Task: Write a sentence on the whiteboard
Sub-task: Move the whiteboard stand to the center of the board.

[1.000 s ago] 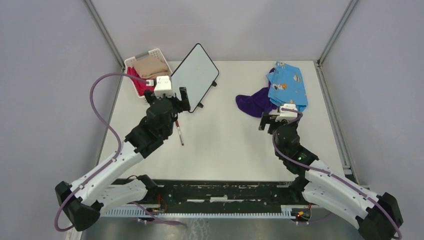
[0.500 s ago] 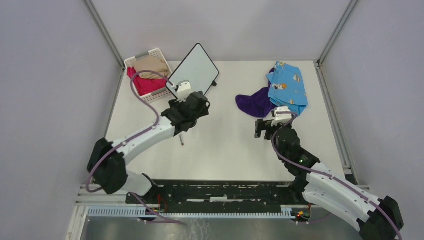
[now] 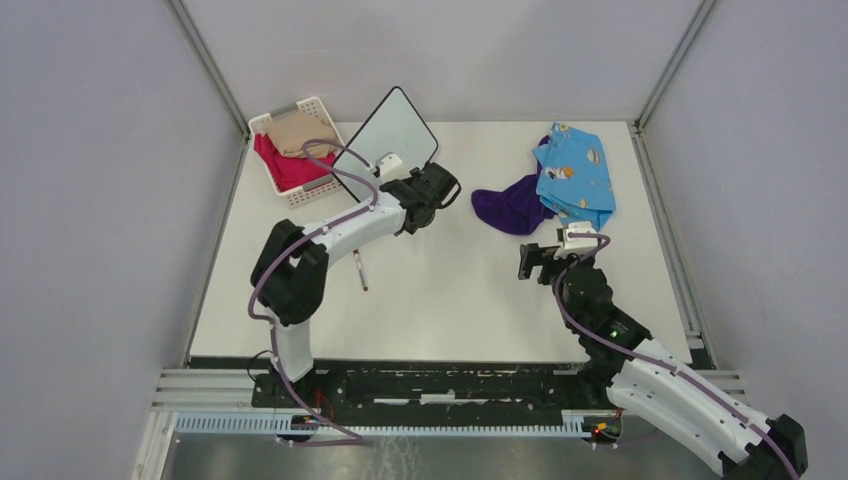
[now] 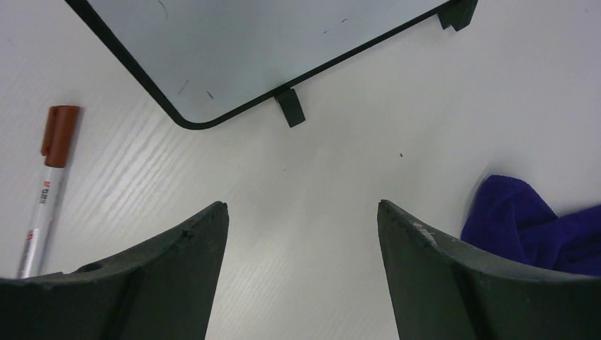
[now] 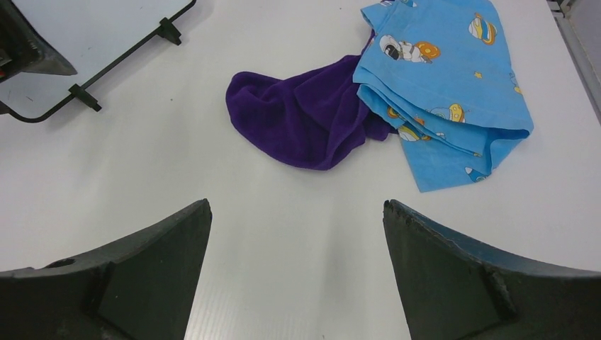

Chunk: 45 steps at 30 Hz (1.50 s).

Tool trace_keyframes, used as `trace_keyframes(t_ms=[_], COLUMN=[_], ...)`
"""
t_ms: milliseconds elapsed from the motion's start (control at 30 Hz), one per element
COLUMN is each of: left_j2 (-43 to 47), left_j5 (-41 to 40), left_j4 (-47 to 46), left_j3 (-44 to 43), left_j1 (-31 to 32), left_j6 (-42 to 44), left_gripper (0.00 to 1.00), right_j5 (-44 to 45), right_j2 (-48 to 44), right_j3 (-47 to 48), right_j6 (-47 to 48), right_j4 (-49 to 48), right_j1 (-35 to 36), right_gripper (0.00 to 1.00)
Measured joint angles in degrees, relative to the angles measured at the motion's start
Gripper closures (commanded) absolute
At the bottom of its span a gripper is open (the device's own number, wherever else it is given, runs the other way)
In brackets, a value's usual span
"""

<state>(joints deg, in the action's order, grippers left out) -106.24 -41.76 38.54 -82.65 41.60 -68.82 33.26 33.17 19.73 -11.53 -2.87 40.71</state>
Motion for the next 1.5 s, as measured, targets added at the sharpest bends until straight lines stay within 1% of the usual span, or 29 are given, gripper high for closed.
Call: trace_keyframes(t_ms=[200, 333, 433, 500, 600, 800, 967, 1133, 1333, 1500], left_j2=[-8.39, -13.00, -15.65, -16.76, -18.18, -19.85, -21.68, -22.82, -23.67, -24.04], left_j5=[0.04, 0.02, 0.00, 0.00, 0.31, 0.31, 0.31, 0.33, 0.26, 0.26], left_j4=[3.52, 5.92, 6.21, 6.34, 6.32, 5.90, 5.68, 5.73, 5.73, 5.73], left_j3=[-8.79, -14.25, -16.76, -17.22, -17.49, -18.10, -19.58, -19.65, -19.69, -19.78], left_j1=[-0.72, -2.12, -3.45, -4.15, -5.18, -5.86, -6.19, -6.75, -7.08, -7.32], left_j6=[-3.48, -3.87, -3.87, -3.82, -3.10, -3.08, -3.13, -3.13, -3.13, -3.13], left_gripper=[0.18, 0.19, 0.20, 0.20, 0.25, 0.31, 0.39, 0.42, 0.43, 0.46], right_j5=[-0.26, -0.76, -1.29, -1.88, -2.89, -3.30, -3.23, -3.15, -3.04, -2.97], right_j2=[0.00, -0.02, -0.13, -0.09, -0.07, -0.13, -0.42, -0.90, -0.87, -1.03], right_j3=[-0.02, -0.11, -0.68, -1.07, -1.55, -1.77, -1.88, -2.21, -2.82, -2.89], right_j6=[-0.02, -0.17, -0.66, -1.16, -1.70, -1.73, -1.73, -1.70, -1.73, -1.70], right_j4=[0.17, 0.22, -0.07, -0.09, -0.15, -0.55, -0.92, -1.07, -1.16, -1.16], right_j1=[0.00, 0.00, 0.00, 0.00, 0.00, 0.00, 0.00, 0.00, 0.00, 0.00], right_gripper=[0.03, 0.03, 0.04, 0.04, 0.04, 0.04, 0.04, 0.04, 0.04, 0.04])
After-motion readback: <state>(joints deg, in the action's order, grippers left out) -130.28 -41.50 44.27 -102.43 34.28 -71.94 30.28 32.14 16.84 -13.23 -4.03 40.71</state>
